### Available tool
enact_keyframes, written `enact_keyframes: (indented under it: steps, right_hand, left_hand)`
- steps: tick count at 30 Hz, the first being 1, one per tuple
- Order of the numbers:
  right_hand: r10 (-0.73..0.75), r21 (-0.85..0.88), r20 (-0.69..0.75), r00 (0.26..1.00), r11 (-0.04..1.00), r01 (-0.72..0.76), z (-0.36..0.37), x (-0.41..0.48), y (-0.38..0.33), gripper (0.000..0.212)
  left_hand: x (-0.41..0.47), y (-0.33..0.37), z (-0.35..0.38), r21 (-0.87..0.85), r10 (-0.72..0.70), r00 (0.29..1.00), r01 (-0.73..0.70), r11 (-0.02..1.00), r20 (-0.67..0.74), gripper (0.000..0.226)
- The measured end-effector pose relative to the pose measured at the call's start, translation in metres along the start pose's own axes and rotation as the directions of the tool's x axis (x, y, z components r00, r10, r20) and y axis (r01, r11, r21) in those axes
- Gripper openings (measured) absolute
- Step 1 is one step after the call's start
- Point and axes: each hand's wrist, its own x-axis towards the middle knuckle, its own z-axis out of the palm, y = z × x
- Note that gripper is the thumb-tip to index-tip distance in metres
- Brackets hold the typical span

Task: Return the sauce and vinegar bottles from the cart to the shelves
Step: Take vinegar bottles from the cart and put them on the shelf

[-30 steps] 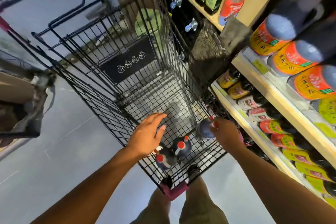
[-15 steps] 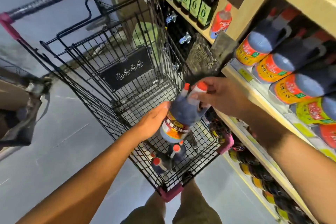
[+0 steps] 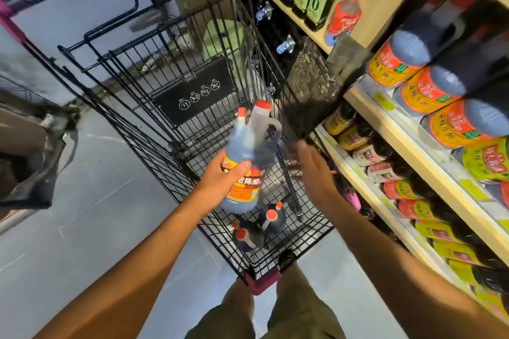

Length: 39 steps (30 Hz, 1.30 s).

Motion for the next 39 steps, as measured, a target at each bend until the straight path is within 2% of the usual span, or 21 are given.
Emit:
enact_keyframes:
  steps: [1,2,3,4,5,7,8,10,12,17,19,22,25,29,31,34,39]
  right_hand:
    - [0.102,-0.165,-0.031,0.994,0.981,-0.105,0.006,-0.002,0.027,0.049]
    - [0.198,-0.362,0.007,0.98,0.914,-0.182,0.013,-0.004,0.053,0.044]
    - [0.271,-0.551,0.105,0.957,0.817,-0.172,0.02,-0.01,0.073,0.038]
    - [0.309,-0.677,0.213,0.927,0.731,-0.088,0.03,-0.016,0.087,0.033]
    - [0.319,-0.748,0.242,0.916,0.663,-0.033,0.041,-0.02,0.099,0.031]
    - [0.329,-0.734,0.154,0.932,0.669,-0.115,0.057,-0.029,0.109,0.039]
    - [0.327,-0.724,0.074,0.942,0.667,-0.174,0.063,-0.029,0.113,0.045]
    - [0.323,-0.786,0.015,0.946,0.588,-0.188,0.068,-0.024,0.116,0.046]
    - [0.294,-0.834,-0.015,0.956,0.524,-0.174,0.065,-0.018,0.113,0.043]
    - [0.224,-0.912,0.12,0.967,0.411,0.018,0.045,-0.01,0.1,0.013]
    - [0.214,-0.93,0.151,0.965,0.361,0.066,0.034,-0.005,0.1,0.012]
    - [0.172,-0.941,0.209,0.963,0.302,0.15,0.022,0.002,0.102,0.024]
    - [0.137,-0.899,0.242,0.961,0.404,0.169,0.021,0.013,0.121,0.041]
    - [0.219,-0.797,0.199,0.955,0.603,0.027,0.035,0.022,0.155,0.071]
    - [0.192,-0.74,0.175,0.966,0.673,0.0,0.042,0.027,0.169,0.068]
    - [0.108,-0.65,0.113,0.988,0.76,-0.009,0.043,0.034,0.179,0.059]
    - [-0.036,-0.509,0.113,0.993,0.856,0.089,0.038,0.034,0.18,0.036]
  left_hand:
    - [-0.001,-0.002,-0.001,-0.016,0.008,1.0,-0.008,1.0,-0.028,0.02]
    - [-0.001,-0.005,-0.003,-0.023,0.014,0.999,-0.015,1.0,-0.052,0.024]
    - [-0.002,-0.007,-0.005,-0.026,0.017,0.998,-0.019,0.999,-0.066,0.032]
    - [-0.003,-0.009,-0.007,-0.014,0.017,0.997,-0.018,1.0,-0.073,0.042]
    - [-0.003,-0.012,-0.01,0.003,0.02,0.997,-0.02,1.0,-0.078,0.051]
    - [-0.004,-0.018,-0.014,-0.008,0.024,0.996,-0.025,1.0,-0.084,0.06]
    - [-0.005,-0.019,-0.015,-0.023,0.028,0.996,-0.03,0.999,-0.08,0.057]
    - [-0.007,-0.019,-0.016,-0.02,0.038,0.996,-0.04,0.999,-0.084,0.044]
    - [-0.009,-0.019,-0.016,-0.023,0.031,0.995,-0.033,0.999,-0.09,0.04]
    - [-0.011,-0.02,-0.02,-0.022,0.037,0.995,-0.039,0.999,-0.095,0.048]
    - [-0.01,-0.024,-0.022,-0.023,0.036,0.994,-0.039,0.999,-0.1,0.05]
    - [-0.01,-0.029,-0.024,-0.022,0.037,0.994,-0.04,0.999,-0.1,0.052]
    - [-0.009,-0.035,-0.025,-0.022,0.025,0.993,-0.028,0.999,-0.115,0.055]
    - [-0.008,-0.044,-0.026,-0.054,0.007,0.992,-0.013,0.998,-0.123,0.051]
    - [-0.008,-0.05,-0.026,-0.076,0.0,0.991,-0.01,0.997,-0.137,0.051]
    - [-0.007,-0.059,-0.027,-0.088,-0.006,0.988,-0.007,0.996,-0.154,0.065]
    - [-0.005,-0.069,-0.026,-0.092,0.006,0.986,-0.022,0.996,-0.165,0.082]
